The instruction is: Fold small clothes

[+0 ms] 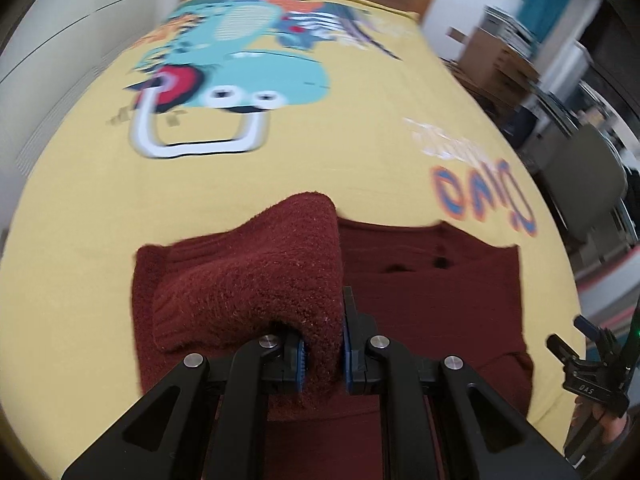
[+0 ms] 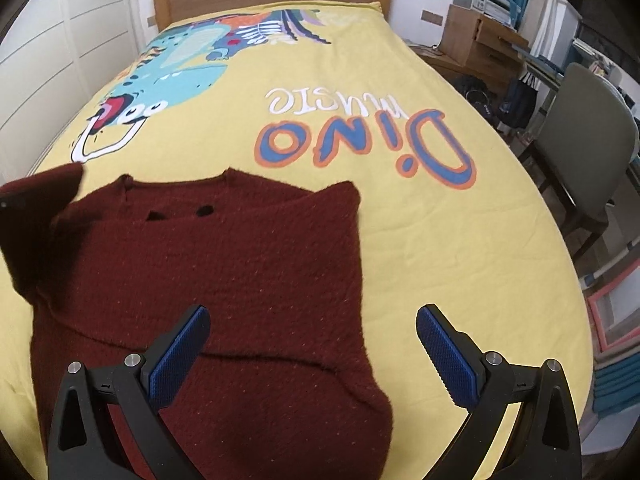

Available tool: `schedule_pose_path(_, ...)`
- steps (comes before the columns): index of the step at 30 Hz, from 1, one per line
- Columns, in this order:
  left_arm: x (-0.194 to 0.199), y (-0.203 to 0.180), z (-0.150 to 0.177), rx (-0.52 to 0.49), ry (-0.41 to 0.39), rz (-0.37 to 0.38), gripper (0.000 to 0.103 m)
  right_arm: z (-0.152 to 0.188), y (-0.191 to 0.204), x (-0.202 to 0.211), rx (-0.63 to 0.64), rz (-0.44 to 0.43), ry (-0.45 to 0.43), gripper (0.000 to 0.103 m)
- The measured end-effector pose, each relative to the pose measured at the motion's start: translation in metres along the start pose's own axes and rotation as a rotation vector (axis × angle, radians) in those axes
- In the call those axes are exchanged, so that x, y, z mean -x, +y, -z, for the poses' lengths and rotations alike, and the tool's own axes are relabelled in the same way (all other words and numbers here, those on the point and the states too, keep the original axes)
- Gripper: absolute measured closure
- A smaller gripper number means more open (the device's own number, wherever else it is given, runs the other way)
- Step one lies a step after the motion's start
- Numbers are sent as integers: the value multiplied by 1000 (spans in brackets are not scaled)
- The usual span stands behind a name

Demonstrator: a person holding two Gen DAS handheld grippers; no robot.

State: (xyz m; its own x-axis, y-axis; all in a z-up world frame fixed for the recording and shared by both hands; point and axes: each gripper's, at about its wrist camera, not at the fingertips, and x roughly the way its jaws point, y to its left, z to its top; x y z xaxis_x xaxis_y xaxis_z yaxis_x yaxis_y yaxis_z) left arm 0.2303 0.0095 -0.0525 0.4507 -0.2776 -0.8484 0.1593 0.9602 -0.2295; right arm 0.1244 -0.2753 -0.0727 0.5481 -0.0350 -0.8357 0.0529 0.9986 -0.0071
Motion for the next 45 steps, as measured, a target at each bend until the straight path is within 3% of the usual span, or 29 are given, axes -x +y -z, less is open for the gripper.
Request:
schedule_pose_path(3,-30,-32,5,-26,35,15,92,4,-3,-5,-7,-6,19,0)
schedule_pose_path(6,-60,-54,19,-72,75,-21,92,13,-3,-13,-14,-16,44,0)
schedule_pose_path(11,-100,-60,43,-98,131,-82,92,27,-4,-26,-19,-19,87,0)
schedule_pose_path(17,-118,-45,66,-89,189,-125,92,41,-7,-41,-40,-15,130,0)
schedule_pose_path(27,-121,-42,65,-71,218,-124,87,46,-11,-41,-52,-18,135,0)
schedule_pose_path(30,-119,-43,64,-67,234,-119,61,46,-12,-41,-54,-20,136,0)
schedule_pose_path(32,-117,-46,65,-71,250,-116,33,47,-13,-41,-57,-21,136,0)
schedule_pose_path(35,-111,-47,65,-82,249,-125,14,47,-14,-39,-65,-27,132,0)
schedule_pose_path(40,-95,-39,67,-87,250,-118,5,50,-16,-38,-72,-28,133,0)
schedule_pose_path(45,-78,-21,77,-121,264,-134,5,52,-17,-36,-73,-29,136,0)
